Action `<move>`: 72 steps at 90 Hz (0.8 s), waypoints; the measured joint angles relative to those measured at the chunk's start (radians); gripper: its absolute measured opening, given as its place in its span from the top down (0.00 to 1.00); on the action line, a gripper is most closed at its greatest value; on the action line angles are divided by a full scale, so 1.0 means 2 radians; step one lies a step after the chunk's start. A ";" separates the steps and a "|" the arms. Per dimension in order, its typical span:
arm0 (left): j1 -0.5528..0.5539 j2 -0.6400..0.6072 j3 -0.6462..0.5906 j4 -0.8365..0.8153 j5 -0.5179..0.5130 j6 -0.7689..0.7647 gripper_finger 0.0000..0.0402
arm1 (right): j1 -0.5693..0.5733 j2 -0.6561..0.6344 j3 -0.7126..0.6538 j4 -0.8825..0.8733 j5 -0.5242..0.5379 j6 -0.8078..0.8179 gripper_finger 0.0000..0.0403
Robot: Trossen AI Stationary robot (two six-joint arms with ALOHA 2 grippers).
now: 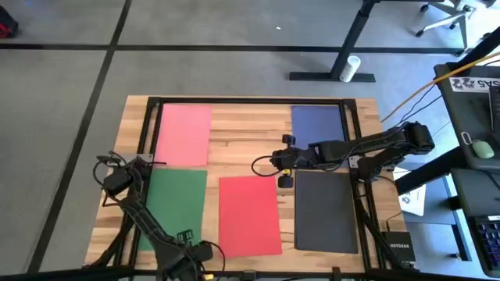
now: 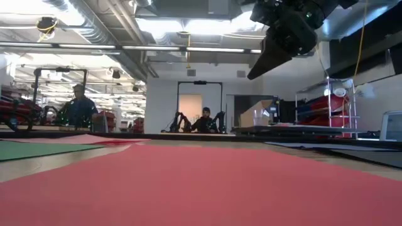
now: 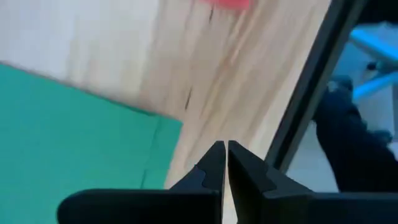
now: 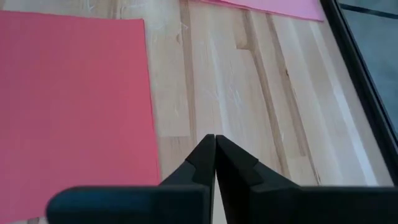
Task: Organize paper
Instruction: Adjust the stacked green papers on the table
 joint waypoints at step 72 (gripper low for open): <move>-0.022 0.000 -0.061 0.002 0.122 -0.004 1.00 | 0.017 0.000 0.000 -0.014 0.009 -0.001 1.00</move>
